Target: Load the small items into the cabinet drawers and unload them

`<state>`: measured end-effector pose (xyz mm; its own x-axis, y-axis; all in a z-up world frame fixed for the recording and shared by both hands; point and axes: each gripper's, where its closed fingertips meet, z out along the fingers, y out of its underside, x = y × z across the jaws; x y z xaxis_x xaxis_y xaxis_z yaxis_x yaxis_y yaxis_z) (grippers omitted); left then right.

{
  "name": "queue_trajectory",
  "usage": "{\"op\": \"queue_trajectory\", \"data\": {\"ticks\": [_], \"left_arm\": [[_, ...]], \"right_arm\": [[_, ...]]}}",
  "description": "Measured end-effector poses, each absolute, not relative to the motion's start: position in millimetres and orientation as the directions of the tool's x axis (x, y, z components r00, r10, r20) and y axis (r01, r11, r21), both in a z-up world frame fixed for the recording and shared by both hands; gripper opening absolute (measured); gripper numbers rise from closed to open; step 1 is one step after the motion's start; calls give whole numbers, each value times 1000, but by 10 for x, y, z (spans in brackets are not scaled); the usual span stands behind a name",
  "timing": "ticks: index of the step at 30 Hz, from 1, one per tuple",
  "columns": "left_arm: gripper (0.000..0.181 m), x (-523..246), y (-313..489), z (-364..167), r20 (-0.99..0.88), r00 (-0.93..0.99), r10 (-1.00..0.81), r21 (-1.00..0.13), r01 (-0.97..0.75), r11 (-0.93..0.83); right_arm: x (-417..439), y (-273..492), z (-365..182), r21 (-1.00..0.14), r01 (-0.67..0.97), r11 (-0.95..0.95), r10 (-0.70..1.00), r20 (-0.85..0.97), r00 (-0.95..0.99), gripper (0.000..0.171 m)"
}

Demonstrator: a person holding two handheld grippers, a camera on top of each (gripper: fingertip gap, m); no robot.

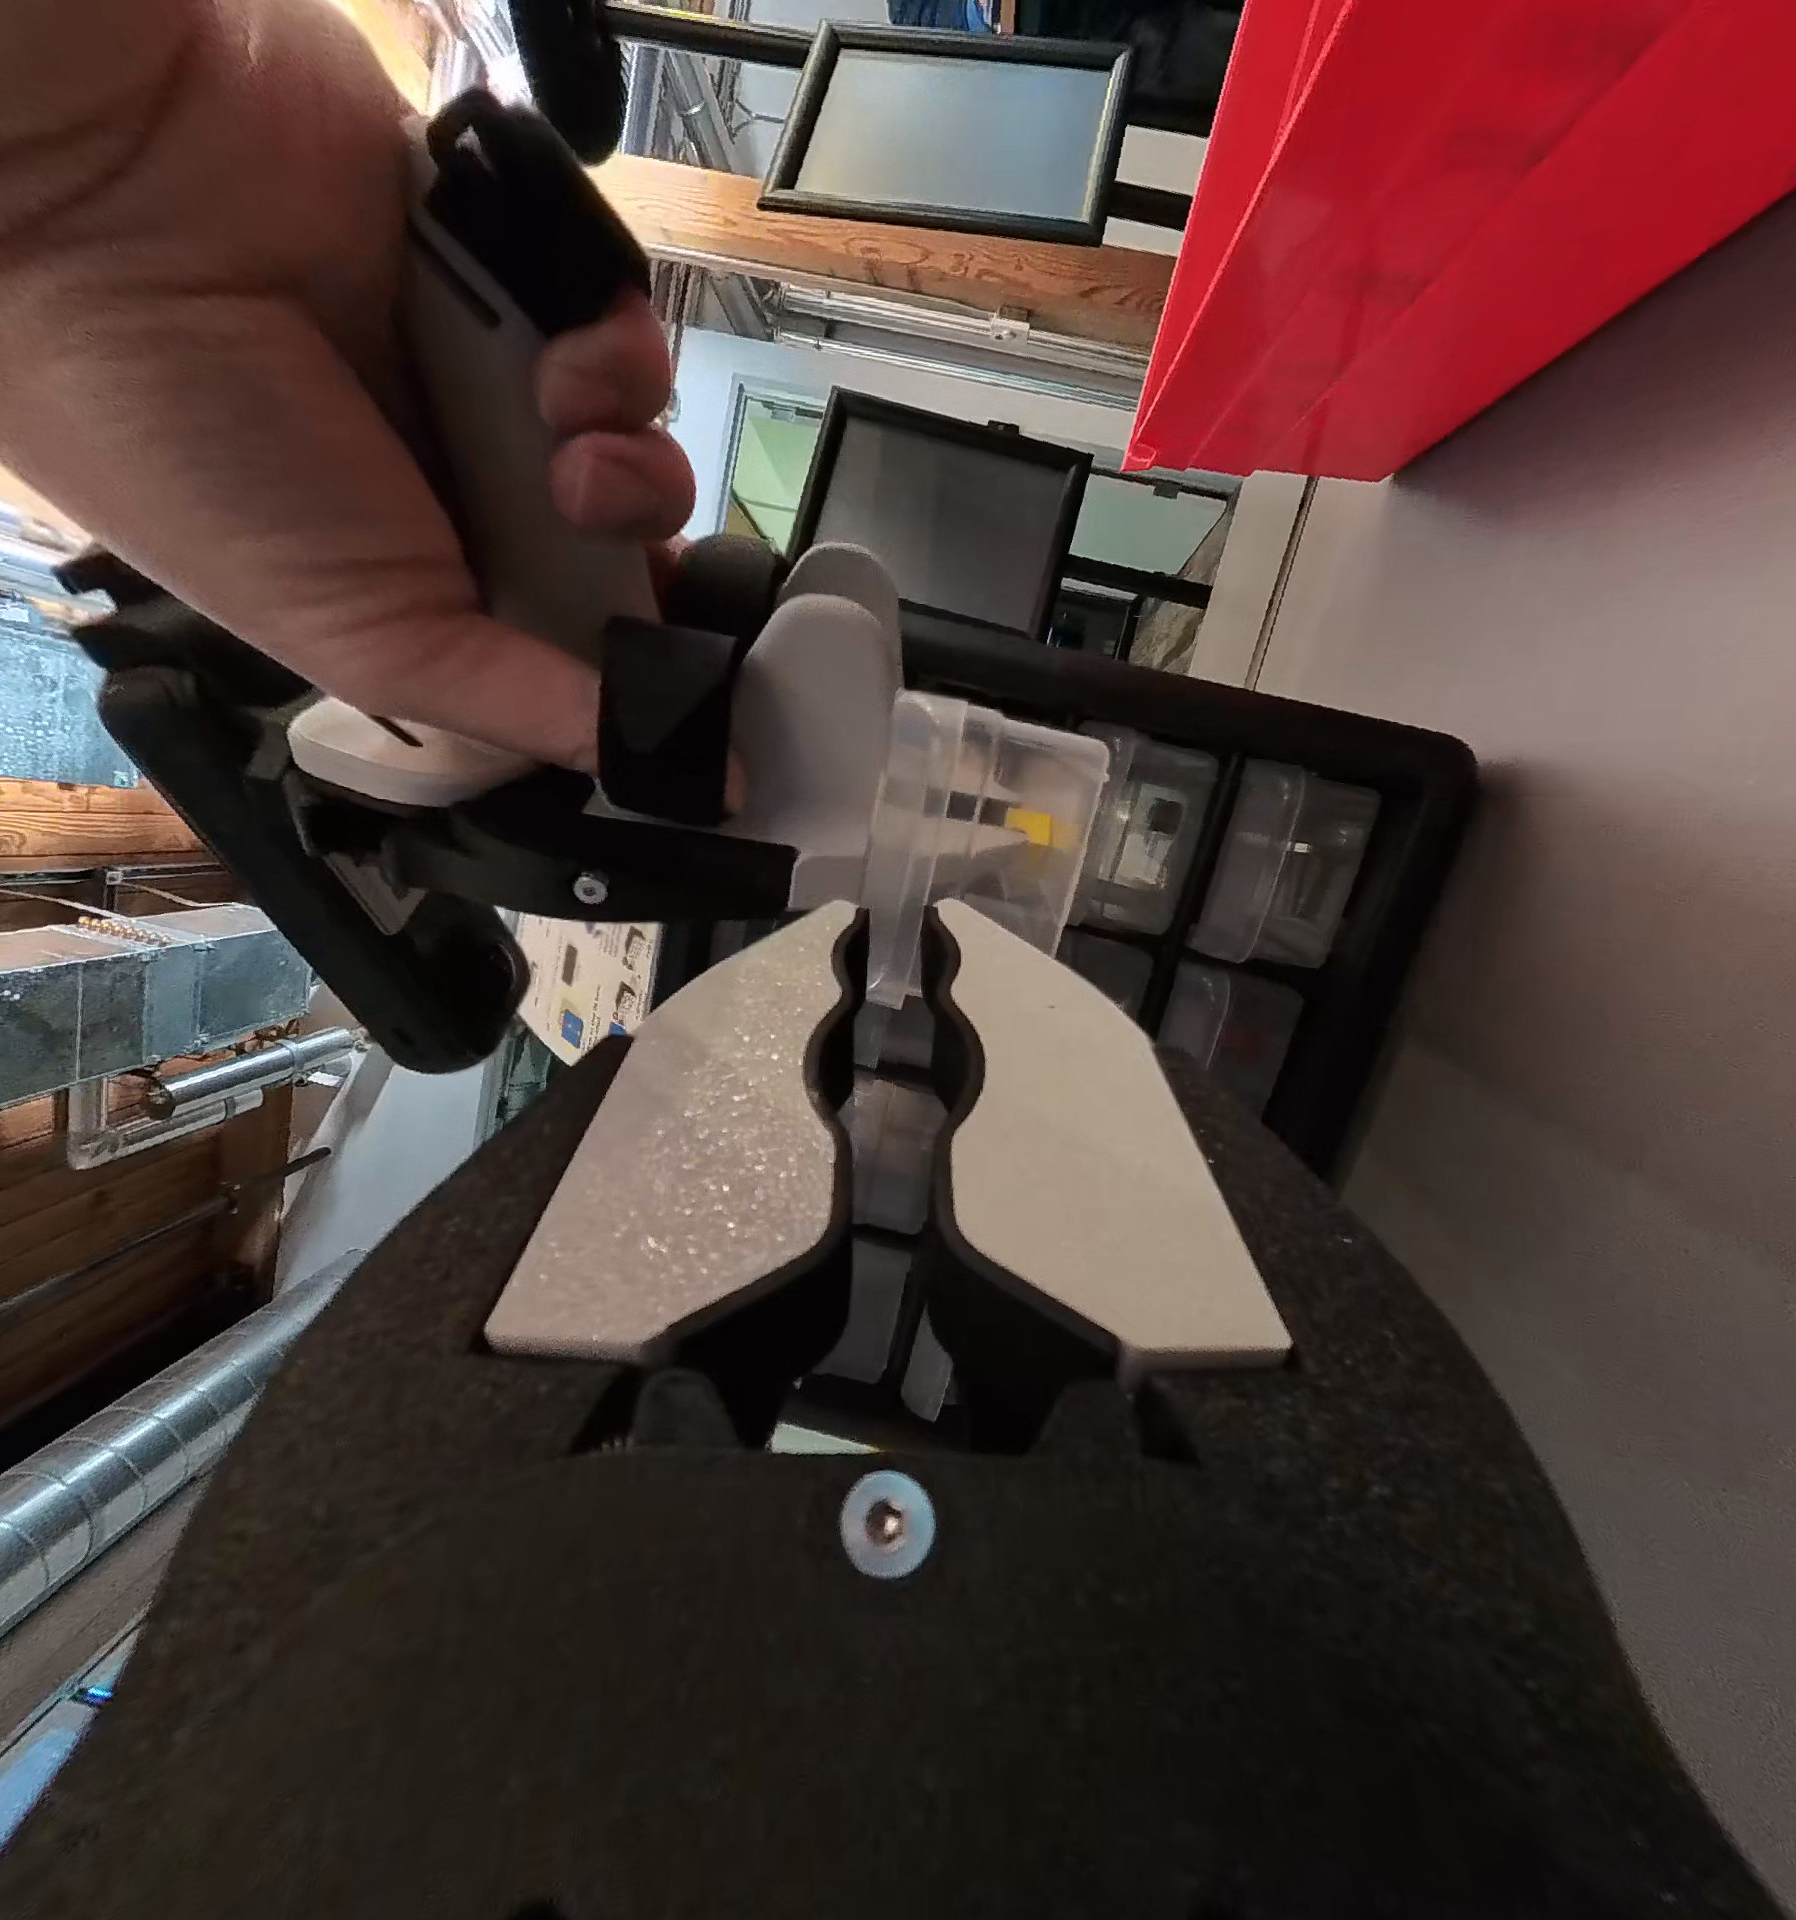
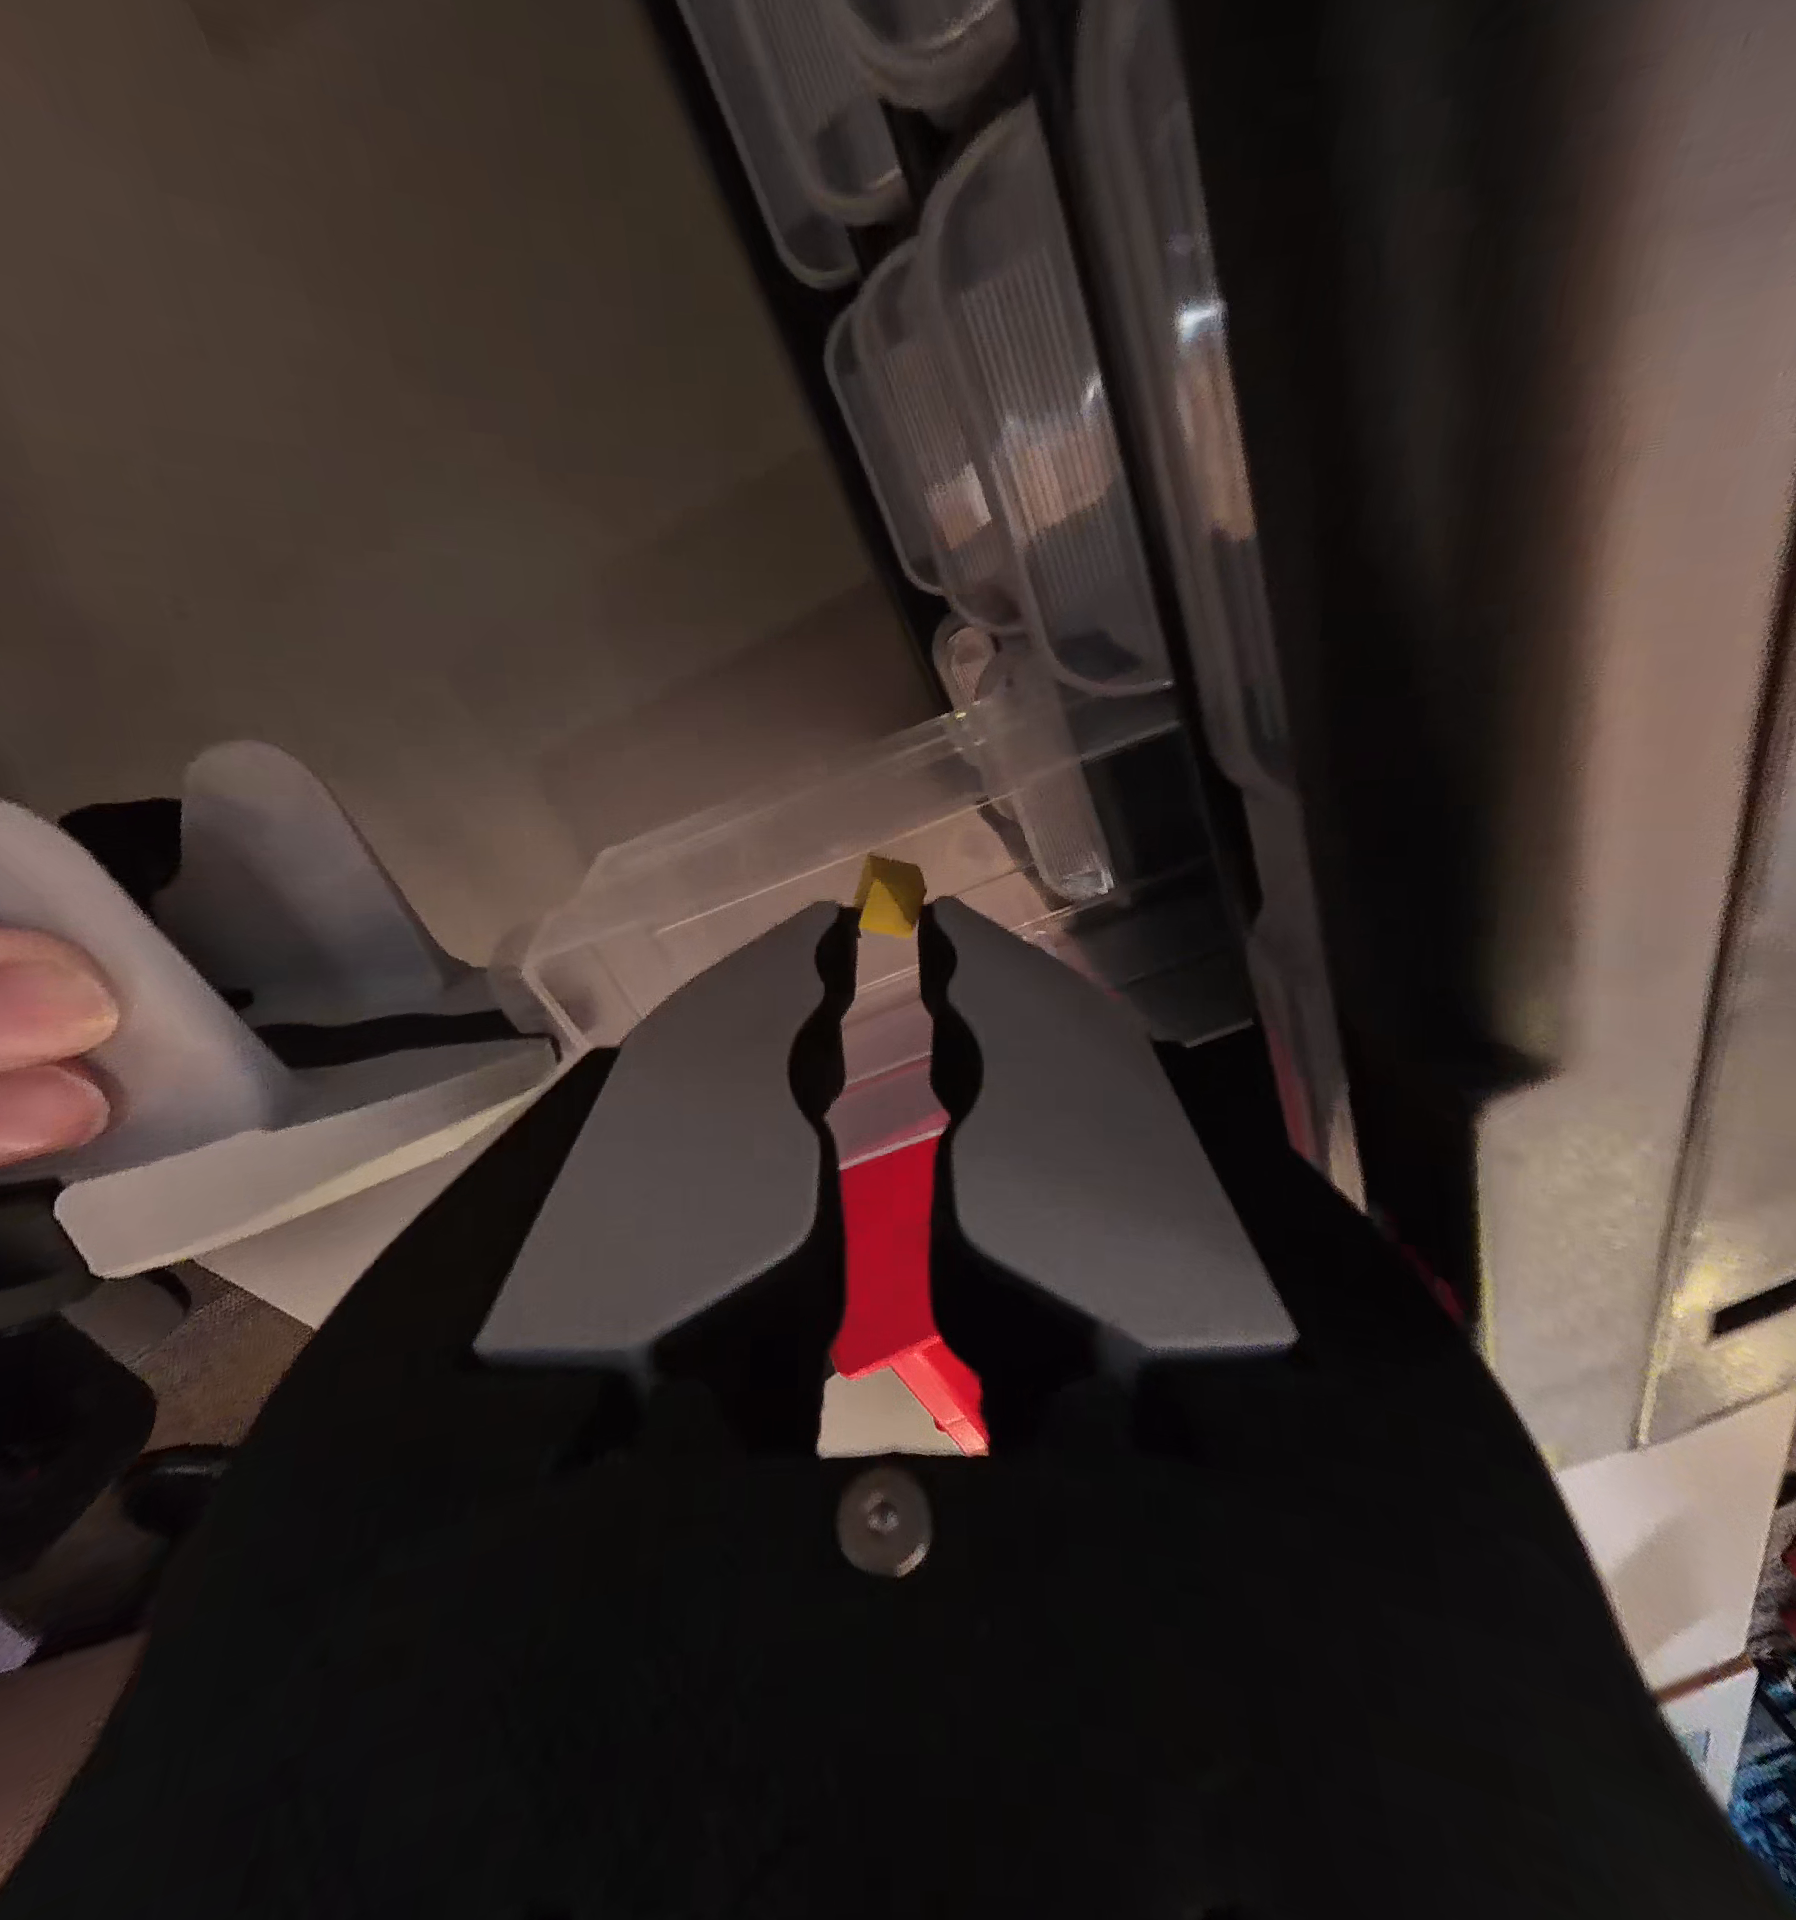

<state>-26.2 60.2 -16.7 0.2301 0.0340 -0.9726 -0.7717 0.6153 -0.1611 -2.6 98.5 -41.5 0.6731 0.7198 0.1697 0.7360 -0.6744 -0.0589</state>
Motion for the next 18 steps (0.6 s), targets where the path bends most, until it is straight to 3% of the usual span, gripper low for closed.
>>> {"op": "queue_trajectory", "data": {"ticks": [2,5,8,10,12,15,18], "left_arm": [[9,-269,604,-164,-972,232,32,-164,-770,616],[9,-262,603,-170,-973,226,39,-154,-770,619],[9,-251,616,-162,-974,224,46,-148,-769,623],[9,-225,654,-153,-974,224,44,-149,-769,622],[9,-185,724,-146,-977,207,57,-129,-778,614],[9,-122,844,-145,-980,192,53,-123,-792,598],[9,-84,973,-142,-982,185,48,-122,-798,591]], "right_arm": [[-63,988,-333,-135,736,-663,719,161,677,13],[-96,974,30,-391,689,-610,692,162,704,12],[188,834,505,-663,542,-517,599,172,782,12],[685,722,582,-743,418,-522,469,159,869,12],[1280,637,324,-707,328,-626,345,126,930,12],[2099,579,-341,-516,185,-836,168,80,983,12],[2443,610,-934,-385,118,-915,120,18,993,12]]}}
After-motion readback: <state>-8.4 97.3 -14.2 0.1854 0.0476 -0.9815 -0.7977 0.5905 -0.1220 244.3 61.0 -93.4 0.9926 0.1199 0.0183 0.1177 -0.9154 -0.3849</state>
